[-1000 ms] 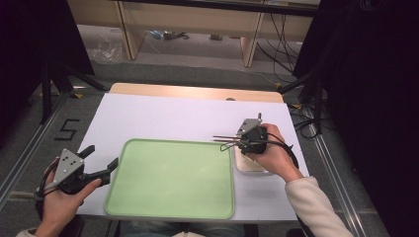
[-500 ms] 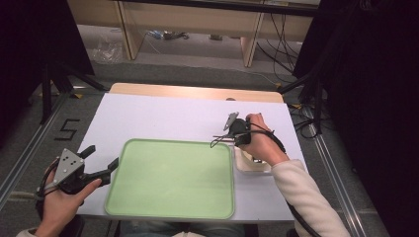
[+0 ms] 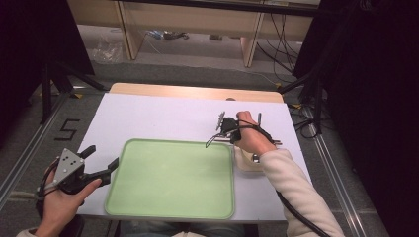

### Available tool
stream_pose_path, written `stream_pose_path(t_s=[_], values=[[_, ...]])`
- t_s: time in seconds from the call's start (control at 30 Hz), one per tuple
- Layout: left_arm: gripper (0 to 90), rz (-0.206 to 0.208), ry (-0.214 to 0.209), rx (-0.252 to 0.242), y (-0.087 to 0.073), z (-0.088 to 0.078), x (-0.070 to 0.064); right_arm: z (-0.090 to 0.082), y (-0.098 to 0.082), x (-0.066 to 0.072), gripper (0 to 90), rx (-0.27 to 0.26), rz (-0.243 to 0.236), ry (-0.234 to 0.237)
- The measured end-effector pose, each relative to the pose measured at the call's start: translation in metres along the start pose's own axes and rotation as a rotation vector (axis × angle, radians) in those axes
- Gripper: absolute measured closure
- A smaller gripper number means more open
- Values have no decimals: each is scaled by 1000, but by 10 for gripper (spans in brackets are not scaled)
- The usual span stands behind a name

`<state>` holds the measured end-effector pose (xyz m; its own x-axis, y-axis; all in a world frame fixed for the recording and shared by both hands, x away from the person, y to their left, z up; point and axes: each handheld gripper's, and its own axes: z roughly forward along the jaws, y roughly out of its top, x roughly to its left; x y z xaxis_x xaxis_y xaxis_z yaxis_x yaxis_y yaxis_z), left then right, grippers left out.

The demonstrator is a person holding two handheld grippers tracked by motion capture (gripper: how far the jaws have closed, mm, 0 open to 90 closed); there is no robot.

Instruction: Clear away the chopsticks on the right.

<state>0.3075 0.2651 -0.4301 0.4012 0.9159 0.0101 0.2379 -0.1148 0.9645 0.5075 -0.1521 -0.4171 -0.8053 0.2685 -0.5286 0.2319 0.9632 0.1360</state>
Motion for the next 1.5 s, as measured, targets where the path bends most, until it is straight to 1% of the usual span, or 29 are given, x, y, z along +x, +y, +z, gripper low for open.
stream_pose_path(t_s=[0.07, 0.1, 0.13, 0.17, 0.2, 0.23, 0.27, 0.33, 0.4, 0.47, 0.5, 0.6, 0.73, 0.77, 0.87, 1.1, 1.33, 1.43, 1.5], values=[[151, -4, -3, 1, 0, 0, 0, 4, 2, 0, 542, 11, 10, 15], [151, -2, -1, 1, 0, 0, 0, 6, 3, -2, 549, 13, -15, 13], [152, -2, -1, 1, 0, 0, 0, 6, 3, -2, 549, 13, -15, 13], [152, -2, -1, 1, 0, 0, 0, 8, 4, -2, 553, 19, -16, 23], [152, -1, -2, 0, 0, 0, 0, 10, 5, -2, 561, 20, -25, 20], [152, -2, -3, 0, 0, 0, 0, 12, 5, -3, 572, 23, -29, 33], [152, -2, -3, 0, 0, 0, 0, 13, 6, -4, 583, 30, -46, 33], [152, -3, -3, 0, 0, 0, 0, 17, 7, -5, 596, 36, -54, 51], [152, -3, -3, 0, 0, 0, 0, 20, 7, -7, 598, 40, -56, 64], [152, -3, -5, 0, 0, 0, 0, 23, 8, -8, 598, 45, -63, 67], [152, -3, -5, 0, 0, 0, 0, 25, 8, -8, 598, 48, -56, 77], [153, -4, -6, -4, 0, 1, 1, 28, 8, -9, 598, 53, -66, 79], [153, -4, -7, 0, 0, 0, 1, 30, 9, -10, 600, 62, -68, 102], [153, -4, -7, 0, 0, 0, 1, 30, 9, -11, 600, 61, -78, 98], [153, -4, -7, 0, 0, 0, 1, 31, 10, -11, 600, 69, -76, 104], [154, -6, -5, -1, 0, 0, 1, 32, 12, -13, 599, 67, -89, 120], [154, -8, -4, -2, 0, 0, 1, 32, 13, -13, 586, 75, -95, 125], [154, -8, -6, -1, 0, 0, 1, 33, 13, -12, 584, 75, -106, 135], [154, -8, -6, -2, 0, 0, 1, 34, 13, -12, 583, 81, -102, 143]])
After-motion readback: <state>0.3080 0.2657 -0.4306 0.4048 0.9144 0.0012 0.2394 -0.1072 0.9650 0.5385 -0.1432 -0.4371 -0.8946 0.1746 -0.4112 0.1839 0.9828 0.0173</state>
